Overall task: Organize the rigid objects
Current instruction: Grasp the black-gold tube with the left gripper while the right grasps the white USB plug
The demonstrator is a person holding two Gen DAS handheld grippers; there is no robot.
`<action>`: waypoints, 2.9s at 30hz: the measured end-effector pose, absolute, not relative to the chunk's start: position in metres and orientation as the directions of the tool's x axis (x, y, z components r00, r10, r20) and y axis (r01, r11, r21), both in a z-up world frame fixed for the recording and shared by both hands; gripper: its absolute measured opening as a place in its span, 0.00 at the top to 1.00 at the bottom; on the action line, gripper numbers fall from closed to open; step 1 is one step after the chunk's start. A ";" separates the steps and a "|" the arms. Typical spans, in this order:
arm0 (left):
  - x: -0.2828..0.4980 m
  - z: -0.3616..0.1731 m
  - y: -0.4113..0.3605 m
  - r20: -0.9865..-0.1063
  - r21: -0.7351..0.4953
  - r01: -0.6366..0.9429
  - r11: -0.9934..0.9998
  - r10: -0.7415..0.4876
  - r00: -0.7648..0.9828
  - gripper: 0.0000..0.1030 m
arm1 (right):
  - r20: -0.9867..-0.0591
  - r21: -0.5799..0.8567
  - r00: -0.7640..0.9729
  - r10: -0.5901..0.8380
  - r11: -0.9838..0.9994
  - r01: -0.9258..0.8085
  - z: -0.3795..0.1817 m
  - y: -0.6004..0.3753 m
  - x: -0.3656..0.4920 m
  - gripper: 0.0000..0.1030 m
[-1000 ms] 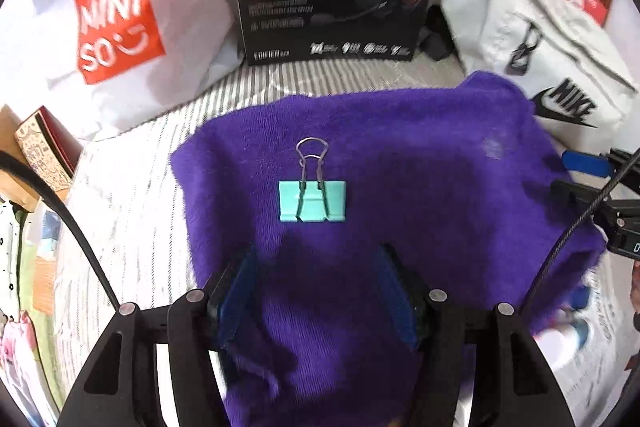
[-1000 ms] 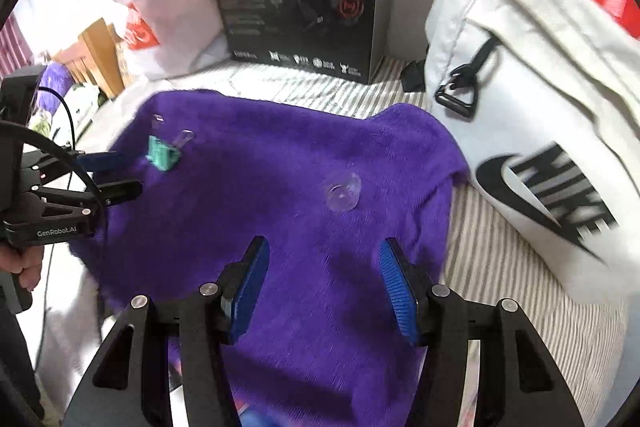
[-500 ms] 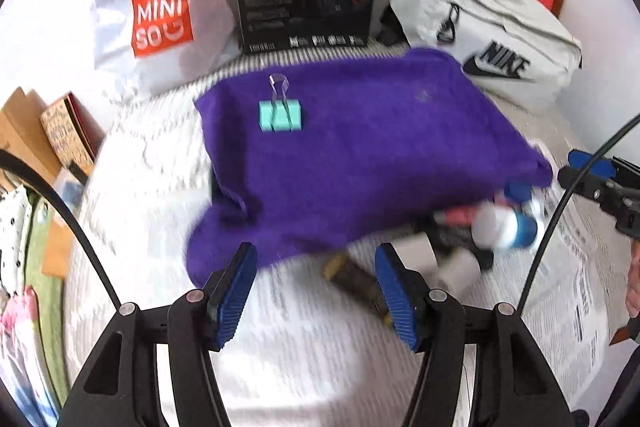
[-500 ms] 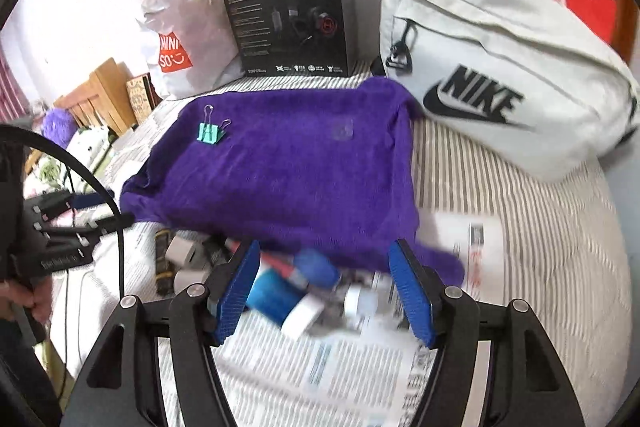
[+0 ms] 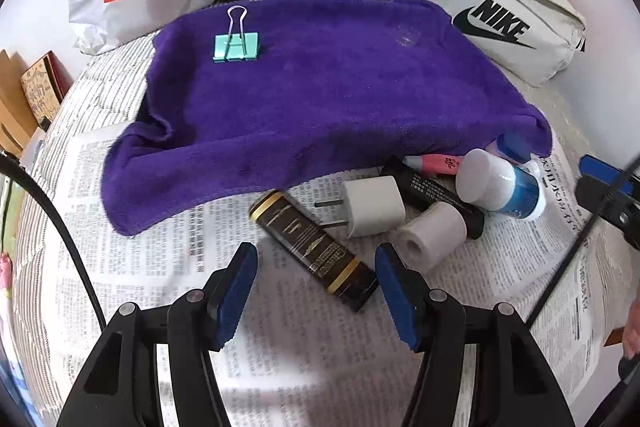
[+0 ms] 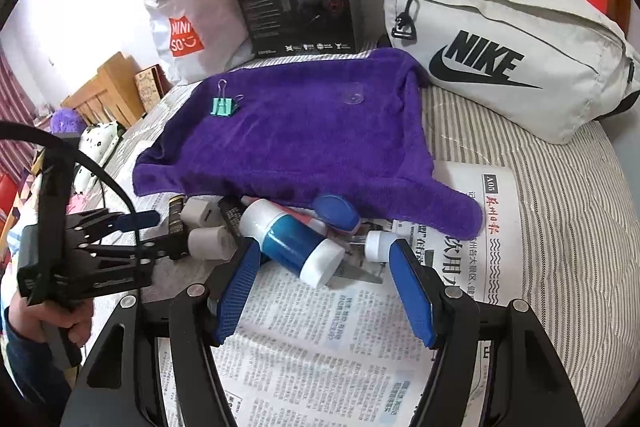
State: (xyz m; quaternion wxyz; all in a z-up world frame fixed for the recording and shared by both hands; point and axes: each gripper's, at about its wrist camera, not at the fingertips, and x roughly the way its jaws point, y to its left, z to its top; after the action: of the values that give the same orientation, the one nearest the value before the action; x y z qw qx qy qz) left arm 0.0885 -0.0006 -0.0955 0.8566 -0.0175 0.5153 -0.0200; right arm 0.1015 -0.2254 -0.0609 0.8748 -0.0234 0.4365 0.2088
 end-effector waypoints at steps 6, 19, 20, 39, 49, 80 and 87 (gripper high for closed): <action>0.085 -0.099 0.000 -0.883 0.021 0.005 1.000 0.016 0.468 0.40 | -0.783 0.123 0.525 0.334 0.911 -0.395 -0.065 -0.223 0.099 0.35; 0.081 -0.100 0.024 -0.863 0.001 0.021 1.000 -0.009 0.505 0.67 | -0.807 0.109 0.497 0.319 0.908 -0.405 -0.080 -0.219 0.104 0.35; 0.081 -0.100 0.023 -0.859 -0.009 0.037 0.999 -0.026 0.512 0.78 | -0.808 0.108 0.497 0.316 0.909 -0.402 -0.081 -0.220 0.104 0.35; 0.087 -0.101 0.021 -0.856 -0.002 0.073 0.997 -0.040 0.516 0.78 | -0.816 0.109 0.503 0.285 0.930 -0.350 -0.090 -0.245 0.112 0.35; 0.082 -0.101 0.025 -0.851 -0.013 0.073 0.997 -0.050 0.522 0.78 | -0.809 0.062 0.535 0.243 0.941 -0.333 -0.089 -0.250 0.121 0.35; 0.081 -0.100 0.024 -0.847 -0.010 0.063 0.998 -0.042 0.529 0.78 | -0.812 -0.031 0.566 0.144 0.957 -0.287 -0.116 -0.238 0.138 0.65; 0.080 -0.100 0.028 -0.839 -0.036 0.049 0.998 -0.057 0.541 0.78 | -0.806 -0.036 0.573 0.144 0.956 -0.292 -0.117 -0.237 0.137 0.65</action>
State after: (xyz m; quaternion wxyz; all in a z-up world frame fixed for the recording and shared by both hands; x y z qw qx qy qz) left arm 0.0795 0.0284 -0.1001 0.8779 -0.0044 0.4779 -0.0302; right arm 0.1374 -0.2367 -0.1169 0.8831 -0.0828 0.4451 0.1233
